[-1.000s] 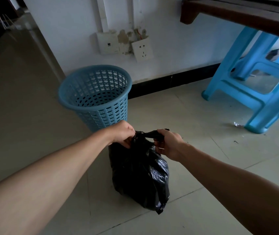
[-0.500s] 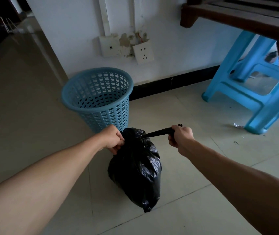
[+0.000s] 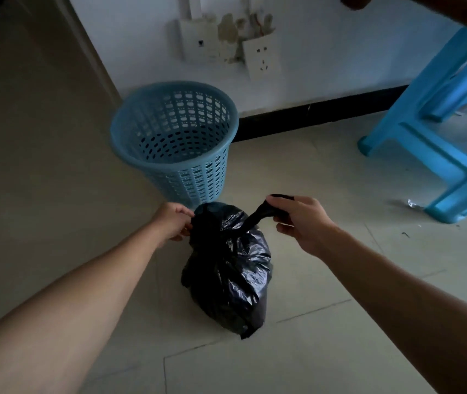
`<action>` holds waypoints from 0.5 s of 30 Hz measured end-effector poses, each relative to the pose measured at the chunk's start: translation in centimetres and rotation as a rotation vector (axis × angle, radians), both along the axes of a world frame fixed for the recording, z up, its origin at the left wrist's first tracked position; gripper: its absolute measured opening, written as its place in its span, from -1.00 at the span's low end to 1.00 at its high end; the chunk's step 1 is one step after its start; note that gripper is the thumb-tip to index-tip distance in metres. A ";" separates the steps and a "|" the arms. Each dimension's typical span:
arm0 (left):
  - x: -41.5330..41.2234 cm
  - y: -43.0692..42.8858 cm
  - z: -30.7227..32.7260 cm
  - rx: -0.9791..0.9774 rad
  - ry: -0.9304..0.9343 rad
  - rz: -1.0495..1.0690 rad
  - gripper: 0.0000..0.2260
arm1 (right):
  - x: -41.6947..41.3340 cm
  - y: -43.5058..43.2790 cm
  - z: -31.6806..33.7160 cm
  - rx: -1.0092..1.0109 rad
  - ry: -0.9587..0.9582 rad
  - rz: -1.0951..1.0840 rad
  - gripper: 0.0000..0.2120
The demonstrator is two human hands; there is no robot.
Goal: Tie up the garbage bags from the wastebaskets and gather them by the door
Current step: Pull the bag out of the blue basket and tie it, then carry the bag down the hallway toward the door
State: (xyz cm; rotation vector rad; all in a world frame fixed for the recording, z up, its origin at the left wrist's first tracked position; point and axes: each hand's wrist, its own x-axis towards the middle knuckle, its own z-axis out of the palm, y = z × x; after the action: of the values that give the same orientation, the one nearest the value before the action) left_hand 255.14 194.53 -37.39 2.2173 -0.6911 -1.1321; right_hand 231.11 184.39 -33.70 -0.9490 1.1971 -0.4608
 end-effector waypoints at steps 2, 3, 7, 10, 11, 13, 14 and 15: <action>-0.5 2.7 0.5 0.096 -0.030 0.024 -0.87 | 0.3 1.1 1.9 0.055 0.060 -0.021 -0.89; -0.9 4.3 1.0 0.151 -0.044 0.017 -0.84 | 0.3 1.7 2.7 0.072 0.090 -0.027 -0.90; -2.3 9.6 6.2 0.306 -0.061 -0.048 -0.82 | 1.3 3.7 7.2 -0.006 0.300 0.124 -0.93; -3.1 12.7 13.1 0.355 -0.060 -0.100 -0.84 | 2.5 5.2 12.4 -0.156 0.432 0.293 -0.81; -3.3 13.6 16.1 0.362 -0.058 -0.107 -0.84 | 3.0 5.6 14.9 -0.214 0.483 0.370 -0.84; -3.7 15.2 21.6 0.365 -0.054 -0.102 -0.85 | 3.8 6.4 20.1 -0.333 0.610 0.539 -0.88; -3.9 16.1 24.8 0.366 -0.051 -0.091 -0.86 | 4.1 6.9 23.1 -0.389 0.672 0.617 -0.87; -4.1 16.9 27.5 0.365 -0.047 -0.079 -0.86 | 4.3 7.3 25.7 -0.429 0.718 0.672 -0.85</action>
State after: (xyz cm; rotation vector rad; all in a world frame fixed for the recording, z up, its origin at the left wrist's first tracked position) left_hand 251.09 211.47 -9.90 2.5453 -0.6358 -1.3369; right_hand 235.40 191.69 -8.03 -1.9042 1.3232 0.2074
